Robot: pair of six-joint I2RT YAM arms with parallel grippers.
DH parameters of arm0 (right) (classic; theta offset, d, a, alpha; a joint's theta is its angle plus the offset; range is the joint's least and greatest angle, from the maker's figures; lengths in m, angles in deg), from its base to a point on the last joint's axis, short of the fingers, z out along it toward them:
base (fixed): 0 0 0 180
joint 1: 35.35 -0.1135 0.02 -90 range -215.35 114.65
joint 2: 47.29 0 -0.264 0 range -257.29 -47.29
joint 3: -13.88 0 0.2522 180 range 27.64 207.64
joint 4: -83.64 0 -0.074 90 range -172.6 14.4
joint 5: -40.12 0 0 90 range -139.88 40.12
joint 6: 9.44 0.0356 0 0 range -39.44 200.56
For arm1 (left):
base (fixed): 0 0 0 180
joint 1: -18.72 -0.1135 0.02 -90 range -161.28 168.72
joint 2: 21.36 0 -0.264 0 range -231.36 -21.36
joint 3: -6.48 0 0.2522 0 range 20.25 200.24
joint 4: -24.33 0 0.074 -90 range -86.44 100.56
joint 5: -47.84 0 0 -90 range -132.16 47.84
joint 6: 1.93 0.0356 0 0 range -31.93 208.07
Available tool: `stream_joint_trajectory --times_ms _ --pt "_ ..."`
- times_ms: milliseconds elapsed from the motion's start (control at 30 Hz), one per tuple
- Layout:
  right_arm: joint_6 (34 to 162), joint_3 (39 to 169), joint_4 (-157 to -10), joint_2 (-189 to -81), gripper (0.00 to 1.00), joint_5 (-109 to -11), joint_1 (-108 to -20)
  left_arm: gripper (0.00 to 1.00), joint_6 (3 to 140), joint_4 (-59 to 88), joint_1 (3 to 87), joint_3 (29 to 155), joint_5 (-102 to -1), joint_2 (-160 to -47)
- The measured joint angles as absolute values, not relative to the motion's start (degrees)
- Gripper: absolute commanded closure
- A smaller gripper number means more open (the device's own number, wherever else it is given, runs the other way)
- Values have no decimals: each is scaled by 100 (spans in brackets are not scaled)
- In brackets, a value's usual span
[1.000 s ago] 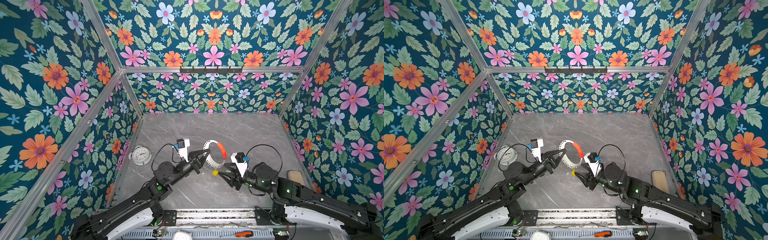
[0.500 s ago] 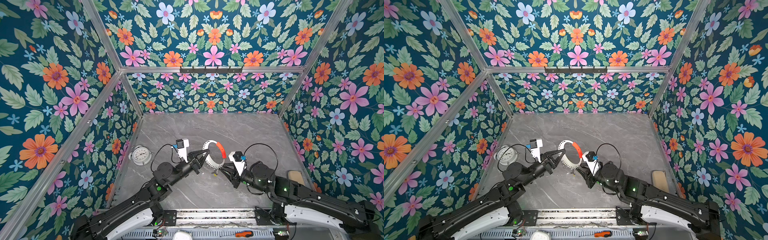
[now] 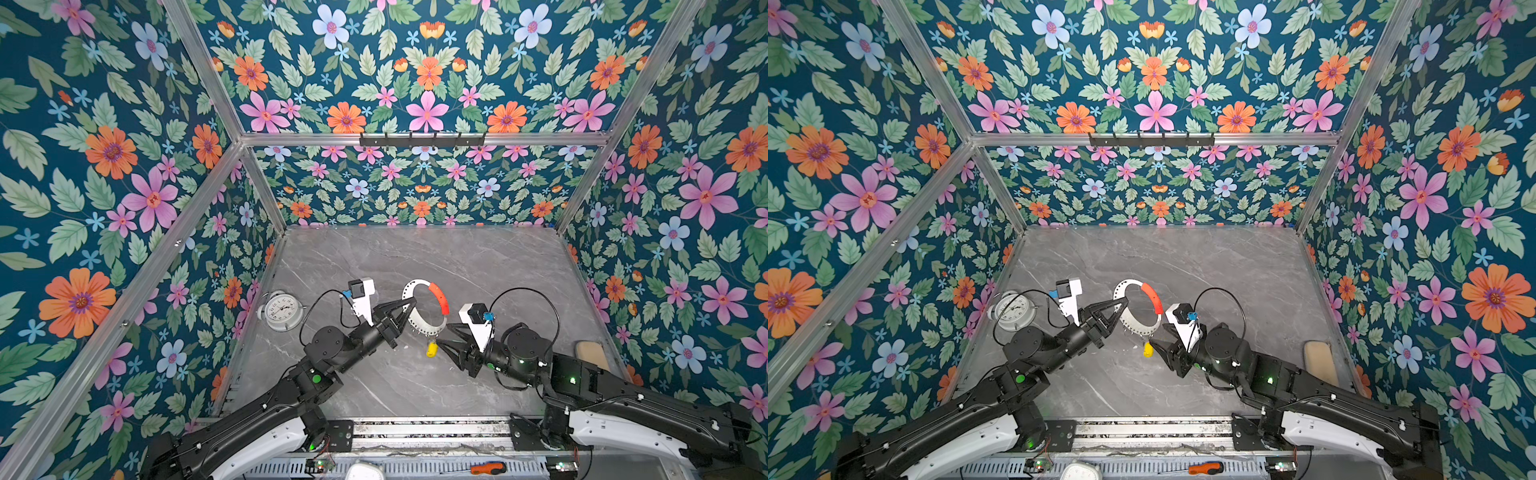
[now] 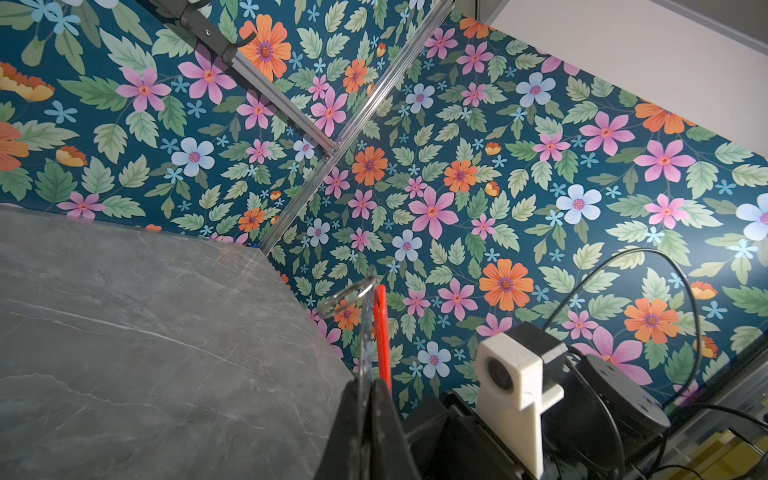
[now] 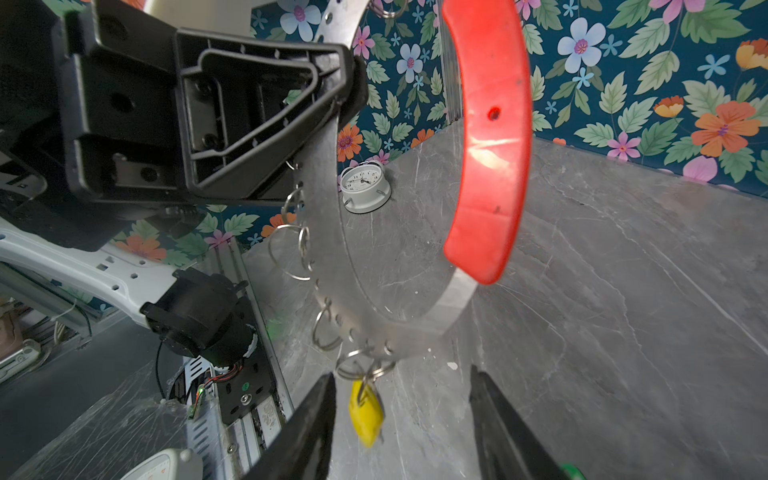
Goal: Remove the keys from the keyring
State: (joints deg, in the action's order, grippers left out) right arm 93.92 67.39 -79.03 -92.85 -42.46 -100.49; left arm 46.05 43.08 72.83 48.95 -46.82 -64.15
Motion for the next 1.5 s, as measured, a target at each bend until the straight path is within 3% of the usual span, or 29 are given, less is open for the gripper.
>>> stream_joint_trajectory --times_ms 333,1033,1500 --pt "9405 6916 -7988 -9667 48 -4351 -10051 100 4507 4308 7285 4867 -4654 -6413" --pt "9410 6894 -7940 -9652 100 -4240 -10058 100 4509 4299 7285 4815 -4451 -6310" --pt "9362 7012 -7747 -9643 100 -4264 -10058 100 4380 4048 7292 4900 -4212 -6347"
